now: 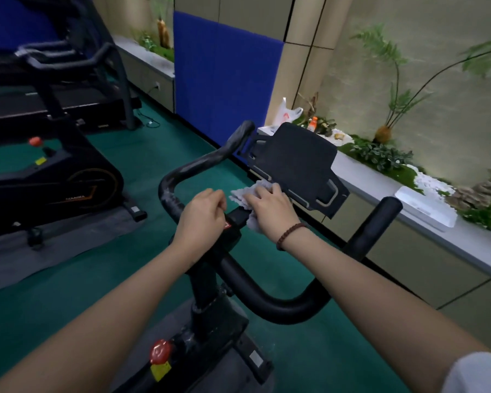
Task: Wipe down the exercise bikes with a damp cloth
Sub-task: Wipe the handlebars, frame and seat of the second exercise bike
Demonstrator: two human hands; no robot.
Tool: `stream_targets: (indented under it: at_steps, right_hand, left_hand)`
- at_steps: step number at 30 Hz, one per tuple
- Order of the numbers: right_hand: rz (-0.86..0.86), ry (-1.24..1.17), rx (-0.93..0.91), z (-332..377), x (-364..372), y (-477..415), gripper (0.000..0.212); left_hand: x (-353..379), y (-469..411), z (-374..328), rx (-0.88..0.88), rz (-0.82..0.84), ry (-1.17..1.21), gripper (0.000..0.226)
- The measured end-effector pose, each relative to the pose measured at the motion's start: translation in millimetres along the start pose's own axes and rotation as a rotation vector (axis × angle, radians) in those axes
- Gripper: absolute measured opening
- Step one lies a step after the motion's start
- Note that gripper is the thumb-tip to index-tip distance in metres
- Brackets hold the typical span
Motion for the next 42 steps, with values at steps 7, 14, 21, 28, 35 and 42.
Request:
stream_targets:
  at_steps: [7, 14, 21, 28, 35, 42]
  right_hand:
    - [0.0, -0.273, -0.19, 26.4, -4.2, 16.8, 0.049]
    - [0.049, -0.108, -0.259, 22.5, 4.0, 30.7, 0.057]
    - [0.057, 0.035, -0.077, 15.4, -6.8, -1.7, 0.037]
    - [0.08, 0.134, 0.023, 3.1, -3.2, 1.5, 0.048]
    - [0.078, -0.071, -0.188, 34.3, -5.5, 12.1, 0.051]
    - [0.069, -0.155, -0.113, 32.9, -15.9, 25.0, 0.039]
  left_hand:
    - [-2.4, 3.7, -2.8, -0.006, -0.031, -0.019, 0.012]
    - [0.1, 0.8, -0.9, -0.005, -0.01, -0.061, 0.014]
    - [1.1, 1.8, -3.3, 0.015, 0.004, -0.098, 0.014]
    - [-0.4, 3.2, -3.6, -0.005, -0.008, -0.09, 0.015]
    - [-4.4, 1.2, -0.2, -0.022, -0.049, -0.061, 0.024]
    - [-6.6, 4.9, -0.6, -0.044, -0.077, -0.039, 0.017]
Point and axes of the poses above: each hand's wrist, its own y-axis away from the middle knuckle, its own x-axis out of the palm, z = x × y, the point moved 8 cm from there along -y, towards the middle knuckle, and after that the axes turned 14 degrees about y, right-handed, at the moved point
